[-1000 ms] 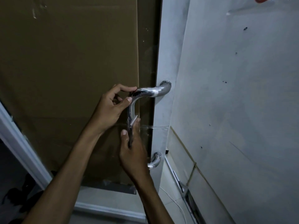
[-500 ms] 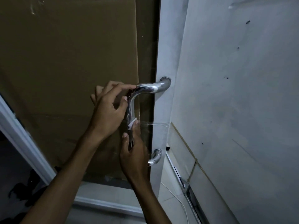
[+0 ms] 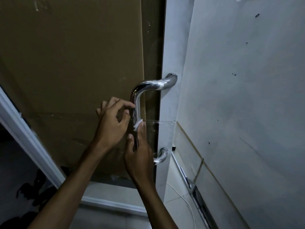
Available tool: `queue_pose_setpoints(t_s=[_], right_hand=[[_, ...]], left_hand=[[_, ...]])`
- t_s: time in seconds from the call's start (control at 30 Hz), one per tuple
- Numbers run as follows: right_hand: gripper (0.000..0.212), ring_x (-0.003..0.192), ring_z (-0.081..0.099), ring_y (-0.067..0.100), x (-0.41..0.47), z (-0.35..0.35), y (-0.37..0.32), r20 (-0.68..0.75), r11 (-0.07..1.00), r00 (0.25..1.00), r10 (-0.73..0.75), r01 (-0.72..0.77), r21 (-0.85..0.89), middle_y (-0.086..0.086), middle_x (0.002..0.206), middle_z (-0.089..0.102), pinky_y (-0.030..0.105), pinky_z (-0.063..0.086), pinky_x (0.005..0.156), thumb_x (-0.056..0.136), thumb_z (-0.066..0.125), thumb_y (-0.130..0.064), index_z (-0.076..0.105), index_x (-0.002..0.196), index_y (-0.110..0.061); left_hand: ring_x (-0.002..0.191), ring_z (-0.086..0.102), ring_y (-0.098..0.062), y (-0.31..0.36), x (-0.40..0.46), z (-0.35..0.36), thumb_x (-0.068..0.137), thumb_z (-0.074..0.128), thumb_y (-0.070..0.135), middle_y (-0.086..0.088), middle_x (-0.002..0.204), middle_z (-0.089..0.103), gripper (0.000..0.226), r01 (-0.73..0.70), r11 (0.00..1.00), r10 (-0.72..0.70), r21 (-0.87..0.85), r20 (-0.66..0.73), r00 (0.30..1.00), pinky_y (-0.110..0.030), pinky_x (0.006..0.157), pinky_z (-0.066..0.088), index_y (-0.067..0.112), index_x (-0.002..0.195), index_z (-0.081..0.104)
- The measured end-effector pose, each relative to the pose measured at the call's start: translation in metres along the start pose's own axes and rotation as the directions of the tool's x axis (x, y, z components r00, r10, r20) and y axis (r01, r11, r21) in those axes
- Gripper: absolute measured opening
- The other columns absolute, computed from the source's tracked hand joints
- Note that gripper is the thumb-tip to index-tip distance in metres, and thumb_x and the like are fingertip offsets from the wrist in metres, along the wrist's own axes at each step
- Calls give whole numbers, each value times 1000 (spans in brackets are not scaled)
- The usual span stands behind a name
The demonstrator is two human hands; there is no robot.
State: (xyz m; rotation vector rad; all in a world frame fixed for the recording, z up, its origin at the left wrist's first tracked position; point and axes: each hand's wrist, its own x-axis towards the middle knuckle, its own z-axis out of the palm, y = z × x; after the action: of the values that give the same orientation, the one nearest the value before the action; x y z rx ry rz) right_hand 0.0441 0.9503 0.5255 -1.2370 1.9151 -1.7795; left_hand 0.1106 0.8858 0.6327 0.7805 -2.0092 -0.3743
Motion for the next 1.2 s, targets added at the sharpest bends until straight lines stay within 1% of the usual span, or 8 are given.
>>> queue_pose_setpoints(t_s=[0.17, 0.3, 0.53, 0.67, 0.77, 0.93, 1.0, 1.2], right_hand=[[56, 143, 46, 0, 11, -2, -2, -70, 999, 997, 13, -10, 49, -15, 154, 52, 30, 41, 119, 107, 50, -41, 33, 160, -41], [51, 106, 69, 2, 11, -15, 1, -122, 998, 992, 26, -33, -54, -10, 119, 74, 5, 49, 86, 103, 62, -37, 42, 149, -47], [32, 109, 68, 17, 34, -27, 21, -135, 959, 961, 243, -259, -115, 2, 119, 75, 40, 53, 104, 101, 64, -40, 74, 123, -20], [20, 96, 71, 4, 32, -50, 19, -160, 997, 985, 67, -62, 36, -7, 106, 78, 28, 59, 93, 100, 68, -30, 79, 115, -22], [16, 97, 70, -1, 30, -62, 15, -171, 994, 985, 3, 15, 105, -10, 106, 77, 19, 57, 90, 99, 69, -22, 76, 114, -20], [17, 83, 77, 8, 31, -75, 8, -145, 978, 989, -2, 32, 205, -3, 97, 79, 32, 65, 72, 98, 71, -22, 59, 109, -24], [16, 82, 76, 7, 31, -84, 5, -188, 981, 982, -6, 43, 191, -5, 96, 80, 31, 65, 70, 100, 69, -23, 59, 112, -22], [6, 53, 64, 34, 38, -99, 14, -312, 990, 944, 103, -67, 122, -17, 90, 79, 57, 56, 49, 107, 53, -30, 56, 108, -24]], left_hand=[[104, 51, -13, 0, -6, 7, 100, 59, 11, 18, 105, 59, 26, -22, 1000, 23, -13, 20, 1000, -36, 97, 27, 34, 102, 71], [102, 52, -14, -4, -9, 13, 97, 55, 2, 15, 103, 62, 35, -61, 998, 61, -10, 26, 998, -36, 94, 28, 34, 97, 69], [102, 47, -16, 12, -10, 24, 88, 53, 8, 11, 105, 61, 29, -297, 937, 278, 184, 125, 952, -34, 87, 22, 27, 100, 72], [111, 55, -23, 8, -11, 27, 91, 63, 19, 7, 119, 65, 31, -555, 750, 461, 360, 318, 829, -44, 91, 30, 25, 121, 68], [107, 54, -25, 6, -9, 33, 89, 69, 21, 4, 108, 67, 28, -616, 673, 473, 410, 401, 784, -46, 87, 32, 23, 117, 68], [97, 47, -25, 9, -2, 39, 72, 85, 12, -1, 96, 62, 29, -656, 606, 544, 449, 368, 754, -42, 77, 30, 18, 94, 67], [99, 48, -26, 10, -1, 36, 70, 86, 8, -3, 98, 66, 33, -675, 574, 588, 463, 340, 734, -42, 81, 31, 13, 99, 72], [121, 48, -27, -22, 5, 34, 81, 76, 4, -7, 109, 74, 27, -736, 395, 622, 551, 429, 655, -42, 90, 30, 10, 107, 74]])
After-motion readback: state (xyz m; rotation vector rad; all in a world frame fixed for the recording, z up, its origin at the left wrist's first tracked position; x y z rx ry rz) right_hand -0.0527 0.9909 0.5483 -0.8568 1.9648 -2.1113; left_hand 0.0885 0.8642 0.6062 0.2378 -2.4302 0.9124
